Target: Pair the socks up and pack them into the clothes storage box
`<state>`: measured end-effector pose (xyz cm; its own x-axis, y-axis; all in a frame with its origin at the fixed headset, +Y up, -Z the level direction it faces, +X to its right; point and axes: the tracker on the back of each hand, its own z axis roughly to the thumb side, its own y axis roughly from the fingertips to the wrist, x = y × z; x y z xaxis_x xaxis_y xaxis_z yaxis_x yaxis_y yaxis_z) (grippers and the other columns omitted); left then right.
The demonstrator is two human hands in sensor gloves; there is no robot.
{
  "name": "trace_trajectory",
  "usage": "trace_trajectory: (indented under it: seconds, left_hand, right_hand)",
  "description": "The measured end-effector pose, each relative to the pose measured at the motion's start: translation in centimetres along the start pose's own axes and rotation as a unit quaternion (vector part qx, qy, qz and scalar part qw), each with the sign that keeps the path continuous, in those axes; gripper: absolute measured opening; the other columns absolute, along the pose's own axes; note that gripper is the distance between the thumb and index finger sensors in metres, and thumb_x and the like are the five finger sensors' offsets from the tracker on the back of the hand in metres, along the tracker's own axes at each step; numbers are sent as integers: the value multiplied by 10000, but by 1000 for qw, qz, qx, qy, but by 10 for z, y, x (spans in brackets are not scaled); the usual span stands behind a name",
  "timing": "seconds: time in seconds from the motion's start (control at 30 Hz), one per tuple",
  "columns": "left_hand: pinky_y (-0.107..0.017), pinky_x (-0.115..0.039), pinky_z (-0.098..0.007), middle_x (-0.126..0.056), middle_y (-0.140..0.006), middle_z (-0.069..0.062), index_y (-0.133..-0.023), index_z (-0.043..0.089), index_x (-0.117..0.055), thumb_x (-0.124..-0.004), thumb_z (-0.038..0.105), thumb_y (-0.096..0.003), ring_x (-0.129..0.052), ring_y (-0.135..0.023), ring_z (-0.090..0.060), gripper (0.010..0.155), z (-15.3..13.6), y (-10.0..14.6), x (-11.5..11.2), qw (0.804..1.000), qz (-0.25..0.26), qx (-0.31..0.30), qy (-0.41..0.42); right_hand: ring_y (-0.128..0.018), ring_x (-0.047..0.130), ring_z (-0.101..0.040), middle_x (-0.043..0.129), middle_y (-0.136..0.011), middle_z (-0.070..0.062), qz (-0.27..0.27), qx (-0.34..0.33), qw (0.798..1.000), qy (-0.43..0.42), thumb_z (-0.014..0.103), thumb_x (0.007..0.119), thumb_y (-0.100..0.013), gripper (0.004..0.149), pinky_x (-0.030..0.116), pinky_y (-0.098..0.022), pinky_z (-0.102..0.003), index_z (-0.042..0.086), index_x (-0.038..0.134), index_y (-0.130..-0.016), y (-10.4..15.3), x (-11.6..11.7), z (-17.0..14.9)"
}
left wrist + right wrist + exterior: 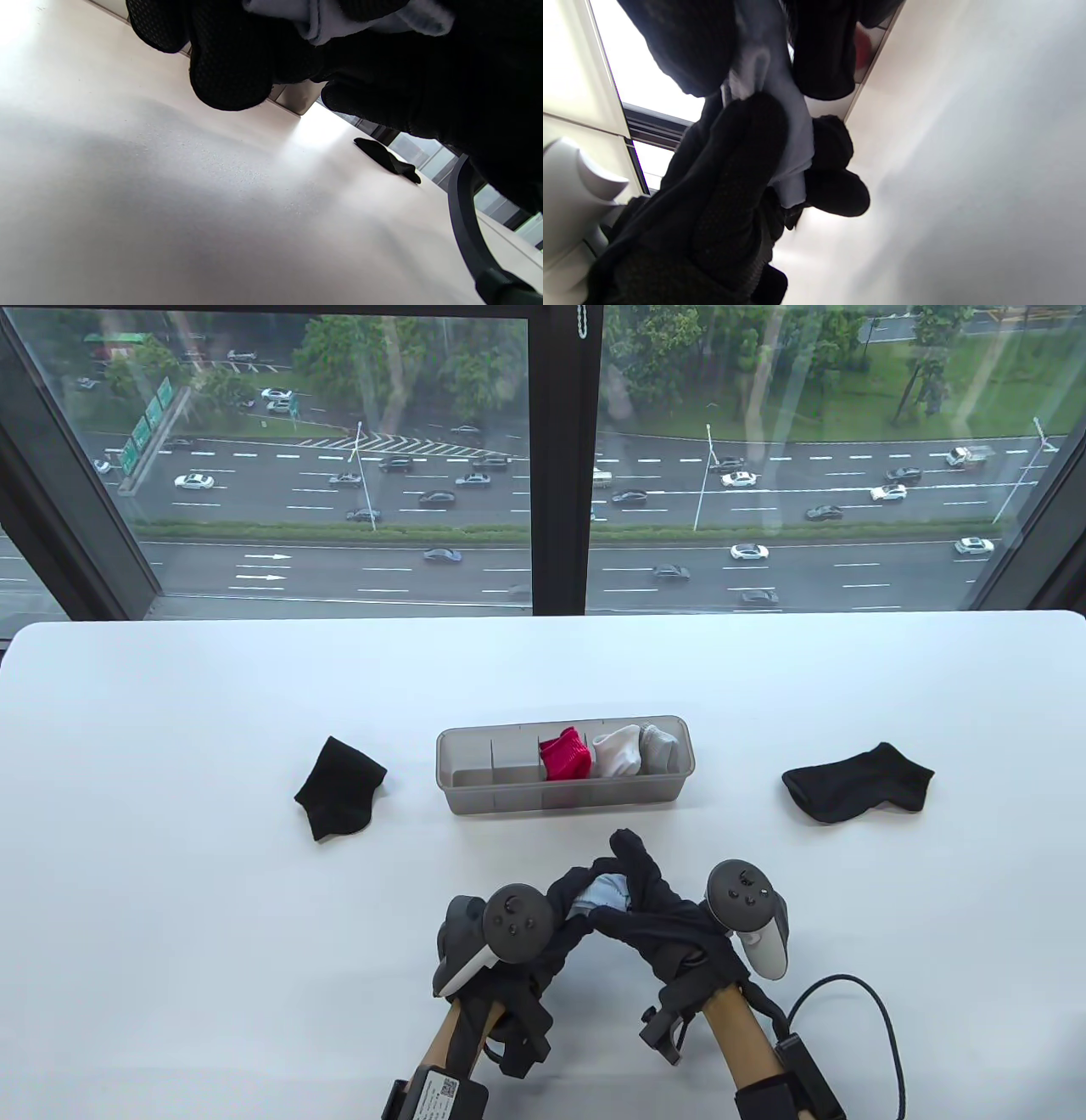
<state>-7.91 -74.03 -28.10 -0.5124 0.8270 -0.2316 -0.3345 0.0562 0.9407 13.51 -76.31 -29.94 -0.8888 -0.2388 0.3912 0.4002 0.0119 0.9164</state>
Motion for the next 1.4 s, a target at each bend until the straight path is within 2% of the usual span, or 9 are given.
trace_trajectory:
  seconds: [0.17,0.27,0.4,0.53,0.67,0.8,1.2,1.3,1.4]
  left_hand:
    - [-738,-703,-535,-947,-831,-64,-1114,261,-453,-599,438,-549,-1024,-653,-232,610,-2,2,2,998,47,8,39]
    - [-760,-671,-553,-927,-914,-83,-1124,284,-436,-661,431,-537,-1010,-743,-267,646,2,3,0,999,25,-15,27]
    - [-775,-632,-575,-840,-1038,-96,-1141,240,-467,-628,528,-515,-925,-867,-314,707,4,4,-1,1000,7,-17,9]
    - [-753,-667,-555,-910,-952,-55,-1015,241,-741,-631,496,-516,-973,-784,-282,571,0,7,7,996,83,-2,20]
    - [-745,-690,-535,-920,-925,-55,-1075,197,-620,-712,435,-517,-997,-750,-250,614,-1,8,11,995,84,-4,58]
    - [-726,-720,-523,-989,-841,-49,-977,203,-761,-697,351,-543,-1045,-642,-217,464,3,9,13,993,119,-5,16]
    - [-732,-707,-534,-1001,-772,-46,-935,170,-780,-696,352,-526,-1037,-629,-218,455,9,10,10,994,92,-21,-53]
    - [-717,-726,-523,-1022,-712,-42,-876,124,-808,-696,394,-530,-1051,-585,-214,453,8,9,8,996,79,-28,-40]
    - [-708,-738,-511,-1024,-690,-45,-856,104,-814,-679,392,-539,-1058,-566,-208,449,11,8,8,995,91,-24,-37]
  right_hand:
    - [-1048,619,-413,413,-1186,-273,36,44,998,35,491,774,-536,945,424,-829,-588,135,124,-1122,-2,5,-5]
    - [-995,710,-389,589,-1151,-211,51,56,997,-17,478,685,-583,692,473,-822,-571,202,379,-1139,-4,9,-9]
    - [-897,829,-372,736,-1061,-193,2,45,999,22,400,706,-577,586,584,-773,-557,163,525,-1082,-4,1,-9]
    - [-856,852,-340,768,-1006,-159,30,53,997,39,388,711,-584,567,549,-782,-579,153,528,-1066,-4,4,-3]
    - [-858,838,-339,749,-1013,-141,44,48,995,81,387,743,-581,560,551,-782,-587,188,540,-1063,-5,8,3]
    - [-836,852,-345,730,-1013,-155,23,64,995,75,386,722,-591,563,600,-755,-576,183,516,-1074,-1,12,3]
    - [-743,863,-261,746,-955,-129,-81,72,989,100,371,699,-577,563,632,-751,-523,180,492,-1064,1,10,4]
    - [-651,926,-199,822,-875,-92,-152,70,983,71,415,825,-504,605,703,-720,-474,195,558,-1000,5,4,1]
    - [-637,960,-219,874,-854,-114,-155,33,982,98,390,817,-506,478,721,-713,-477,205,701,-931,7,5,5]
